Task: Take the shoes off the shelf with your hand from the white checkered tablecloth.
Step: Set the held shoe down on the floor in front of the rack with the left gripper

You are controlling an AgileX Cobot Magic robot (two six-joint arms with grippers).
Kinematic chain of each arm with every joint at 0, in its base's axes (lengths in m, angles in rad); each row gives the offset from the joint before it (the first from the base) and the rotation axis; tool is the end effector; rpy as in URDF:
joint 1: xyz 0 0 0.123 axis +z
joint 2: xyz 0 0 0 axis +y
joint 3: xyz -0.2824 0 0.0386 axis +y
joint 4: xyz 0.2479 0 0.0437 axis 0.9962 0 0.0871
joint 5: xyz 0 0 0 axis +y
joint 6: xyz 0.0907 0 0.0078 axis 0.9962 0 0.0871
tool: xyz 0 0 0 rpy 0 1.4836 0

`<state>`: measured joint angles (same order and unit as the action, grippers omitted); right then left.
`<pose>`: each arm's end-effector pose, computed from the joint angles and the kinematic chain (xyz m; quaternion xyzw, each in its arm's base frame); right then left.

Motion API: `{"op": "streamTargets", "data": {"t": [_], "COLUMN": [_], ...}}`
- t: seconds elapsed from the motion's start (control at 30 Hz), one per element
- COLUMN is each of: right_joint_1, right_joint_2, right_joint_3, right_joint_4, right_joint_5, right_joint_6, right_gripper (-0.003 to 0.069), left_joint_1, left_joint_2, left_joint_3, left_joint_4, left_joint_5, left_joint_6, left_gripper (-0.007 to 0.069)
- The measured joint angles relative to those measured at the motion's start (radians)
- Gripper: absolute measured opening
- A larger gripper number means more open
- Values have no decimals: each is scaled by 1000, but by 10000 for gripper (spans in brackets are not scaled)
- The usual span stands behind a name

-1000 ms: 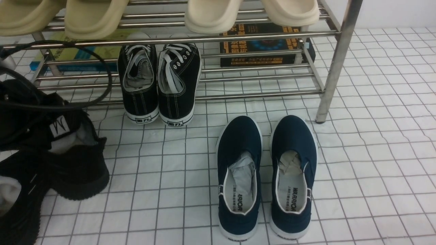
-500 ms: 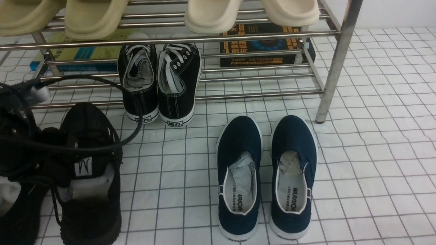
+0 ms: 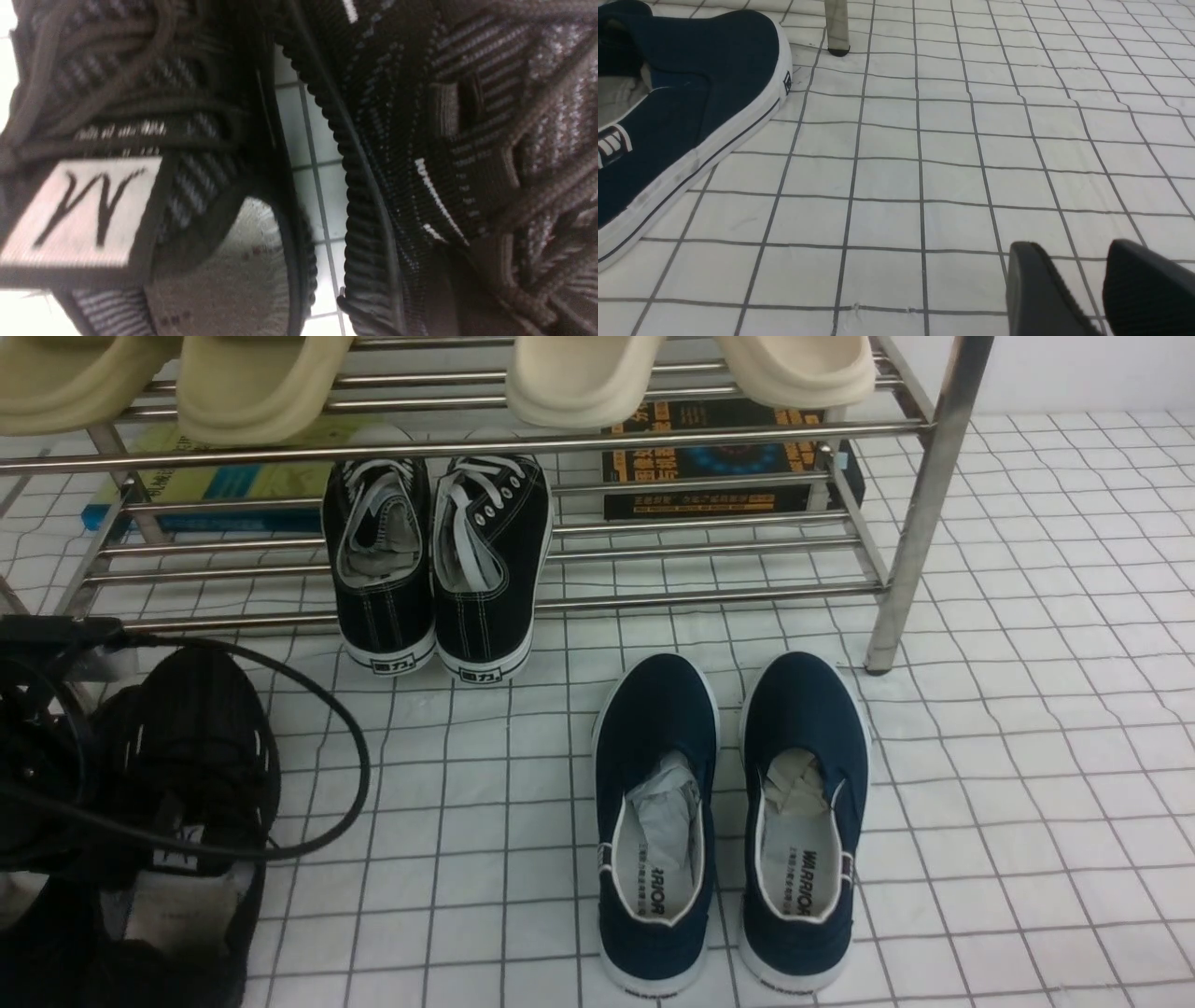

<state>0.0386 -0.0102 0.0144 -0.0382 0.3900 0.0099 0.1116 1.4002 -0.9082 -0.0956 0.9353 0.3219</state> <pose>0.0521 0.0007 0.1738 -0.0215 0.8065 -0.0020 0.5908 0.2493 0.0209 0.2409 0.0805 0.9892 -0.0158 0.1212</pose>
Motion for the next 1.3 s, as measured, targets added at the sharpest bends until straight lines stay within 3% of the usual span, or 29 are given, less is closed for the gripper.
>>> {"op": "streamTargets", "data": {"t": [0.4, 0.7, 0.77, 0.9, 1.03, 1.17, 1.3], "right_joint_1": [0, 0, 0, 0, 0, 0, 0], "right_joint_2": [0, 0, 0, 0, 0, 0, 0], "right_joint_3": [0, 0, 0, 0, 0, 0, 0], "right_joint_4": [0, 0, 0, 0, 0, 0, 0], "right_joint_5": [0, 0, 0, 0, 0, 0, 0], "right_joint_6": [0, 0, 0, 0, 0, 0, 0], "right_gripper": [239, 239, 239, 239, 239, 239, 239], "left_joint_1": [1, 1, 1, 1, 1, 1, 1], "left_joint_2": [82, 93, 96, 90, 41, -34, -158], "left_joint_3": [-4, -4, -4, -30, -99, -194, -242], "left_joint_4": [-76, -61, -59, -30, -2, 16, 22], "left_joint_5": [-38, -54, -54, -19, 48, 131, 233], "left_joint_6": [167, 175, 159, 52, -29, -96, -162], "left_gripper": [36, 88, 116, 248, 305, 300, 206]}}
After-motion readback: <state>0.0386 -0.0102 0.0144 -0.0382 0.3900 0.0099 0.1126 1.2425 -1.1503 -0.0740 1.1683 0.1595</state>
